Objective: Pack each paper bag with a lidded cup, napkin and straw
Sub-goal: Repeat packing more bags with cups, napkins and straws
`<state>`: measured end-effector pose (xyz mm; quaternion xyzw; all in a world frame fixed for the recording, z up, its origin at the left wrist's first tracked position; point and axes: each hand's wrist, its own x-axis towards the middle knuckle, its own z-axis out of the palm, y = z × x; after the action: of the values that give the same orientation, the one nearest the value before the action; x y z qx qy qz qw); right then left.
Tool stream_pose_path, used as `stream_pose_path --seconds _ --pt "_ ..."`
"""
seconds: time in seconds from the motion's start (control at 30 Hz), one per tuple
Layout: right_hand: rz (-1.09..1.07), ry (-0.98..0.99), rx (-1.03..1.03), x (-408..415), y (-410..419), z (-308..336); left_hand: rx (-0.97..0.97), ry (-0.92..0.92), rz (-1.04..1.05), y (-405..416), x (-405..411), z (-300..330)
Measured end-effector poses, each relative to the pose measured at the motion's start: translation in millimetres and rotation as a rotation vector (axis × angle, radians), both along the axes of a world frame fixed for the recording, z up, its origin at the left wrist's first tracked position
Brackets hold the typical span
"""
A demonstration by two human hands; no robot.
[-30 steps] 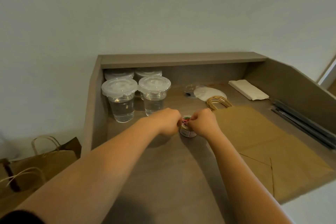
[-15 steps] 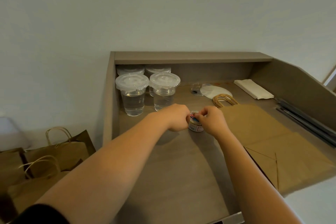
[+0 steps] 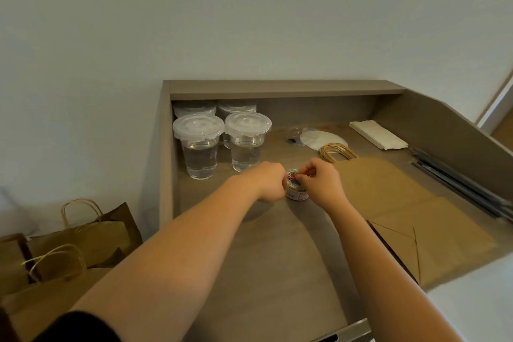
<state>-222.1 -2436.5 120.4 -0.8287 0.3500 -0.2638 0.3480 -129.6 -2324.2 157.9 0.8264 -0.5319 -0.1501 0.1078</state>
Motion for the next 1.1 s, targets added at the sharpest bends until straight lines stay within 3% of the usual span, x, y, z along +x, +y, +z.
stream_pose_path --seconds 0.37,0.5,0.67,0.8,1.1 --pt "-0.019 -0.23 0.086 -5 -1 -8 -0.09 -0.001 0.026 0 3 8" --pt "0.052 -0.344 0.138 -10 8 -4 -0.229 0.007 0.04 -4 7 9" --pt "0.195 -0.408 0.196 -11 21 5 -0.244 -0.018 0.009 -5 6 7" --pt "0.178 -0.493 0.196 -13 34 13 -0.308 -0.033 0.028 -2 6 17" --pt "0.171 -0.553 0.26 -17 97 53 -0.381 0.076 0.049 63 -8 66"
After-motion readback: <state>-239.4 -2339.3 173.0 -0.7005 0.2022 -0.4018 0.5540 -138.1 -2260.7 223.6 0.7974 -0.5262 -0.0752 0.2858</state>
